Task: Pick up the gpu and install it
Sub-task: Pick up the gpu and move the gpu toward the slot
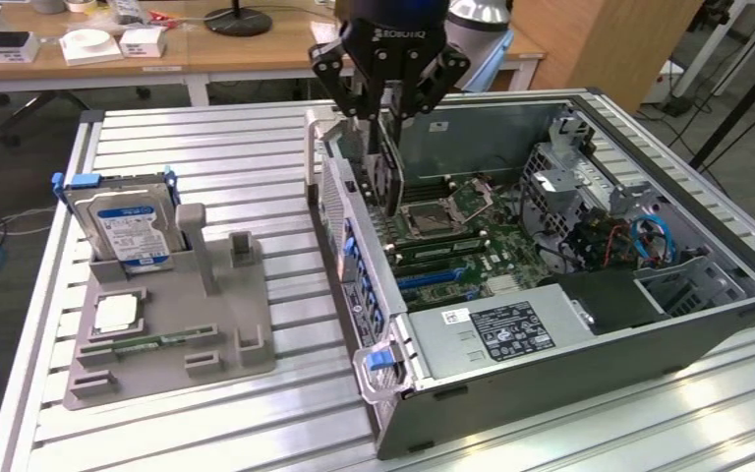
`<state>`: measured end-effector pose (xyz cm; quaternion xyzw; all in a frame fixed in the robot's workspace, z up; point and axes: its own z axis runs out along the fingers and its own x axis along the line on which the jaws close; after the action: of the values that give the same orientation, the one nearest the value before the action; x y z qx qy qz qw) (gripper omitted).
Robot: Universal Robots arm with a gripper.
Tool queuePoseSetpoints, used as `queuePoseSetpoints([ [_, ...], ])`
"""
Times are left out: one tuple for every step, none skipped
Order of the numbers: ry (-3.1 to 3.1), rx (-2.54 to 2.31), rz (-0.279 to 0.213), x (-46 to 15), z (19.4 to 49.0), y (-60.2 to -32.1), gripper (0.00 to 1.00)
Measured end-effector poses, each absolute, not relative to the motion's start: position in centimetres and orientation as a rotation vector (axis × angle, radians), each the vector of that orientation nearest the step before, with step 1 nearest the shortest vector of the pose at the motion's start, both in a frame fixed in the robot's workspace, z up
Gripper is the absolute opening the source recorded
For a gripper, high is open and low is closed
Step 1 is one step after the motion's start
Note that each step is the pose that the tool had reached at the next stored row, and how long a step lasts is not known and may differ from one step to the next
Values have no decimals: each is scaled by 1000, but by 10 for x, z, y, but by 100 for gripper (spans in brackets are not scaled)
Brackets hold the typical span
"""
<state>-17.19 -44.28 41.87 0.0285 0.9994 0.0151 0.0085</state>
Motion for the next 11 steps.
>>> queuePoseSetpoints([
  [3123,89,47,-170,419,-443,26],
  [3123,89,47,-168,419,-443,26],
  [3123,89,47,-167,419,-443,26],
  [3123,89,47,-165,419,-443,26],
  [3123,89,47,-164,419,-443,26],
  [3123,89,47,-162,419,-443,26],
  [3123,89,47,-161,419,-443,26],
  [3123,89,47,-158,419,-443,26],
  [3123,89,47,-156,419,-443,26],
  [3123,89,47,-153,419,-443,26],
  [3123,89,47,-150,419,-443,26],
])
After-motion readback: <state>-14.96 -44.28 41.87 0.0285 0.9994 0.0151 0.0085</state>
